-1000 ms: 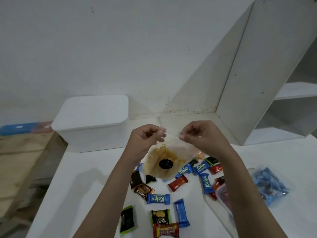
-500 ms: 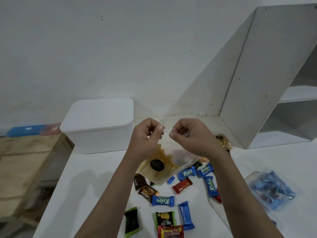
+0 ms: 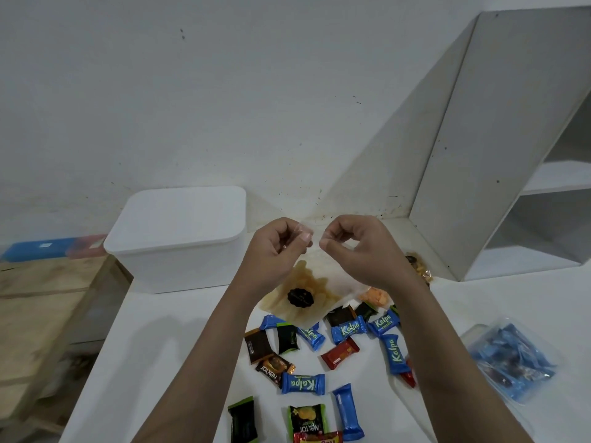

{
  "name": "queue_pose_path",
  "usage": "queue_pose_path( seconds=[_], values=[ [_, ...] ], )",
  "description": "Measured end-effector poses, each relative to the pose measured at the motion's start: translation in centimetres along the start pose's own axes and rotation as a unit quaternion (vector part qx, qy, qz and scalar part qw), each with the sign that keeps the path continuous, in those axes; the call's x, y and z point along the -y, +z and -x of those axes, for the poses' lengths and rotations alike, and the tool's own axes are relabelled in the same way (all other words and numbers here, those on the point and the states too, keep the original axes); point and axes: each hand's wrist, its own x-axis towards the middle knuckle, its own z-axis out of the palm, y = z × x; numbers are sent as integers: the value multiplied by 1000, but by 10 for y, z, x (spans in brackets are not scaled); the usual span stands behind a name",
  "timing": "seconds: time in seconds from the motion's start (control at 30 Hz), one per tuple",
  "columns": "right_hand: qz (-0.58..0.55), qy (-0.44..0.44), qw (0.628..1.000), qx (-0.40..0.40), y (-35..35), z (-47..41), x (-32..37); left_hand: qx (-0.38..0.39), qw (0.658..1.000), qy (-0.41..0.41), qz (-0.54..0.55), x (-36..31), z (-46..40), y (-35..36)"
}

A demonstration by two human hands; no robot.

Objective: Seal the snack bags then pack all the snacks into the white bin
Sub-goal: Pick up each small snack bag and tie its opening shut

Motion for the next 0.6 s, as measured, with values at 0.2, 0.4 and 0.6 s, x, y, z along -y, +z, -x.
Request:
queue_pose_path(
  seconds=[0.2,0.4,0.6],
  values=[
    [2,-1,1000,23,4,-7,-1,-18,999,8,-30,6,-3,-6],
    [-3,-18,1000,11,15,-13,2,-33,998,10,-43,12,-3,-11],
    [16,-35,999,-13,25,-13,3,-35,997,15,-64,16,-3,-9]
  ],
)
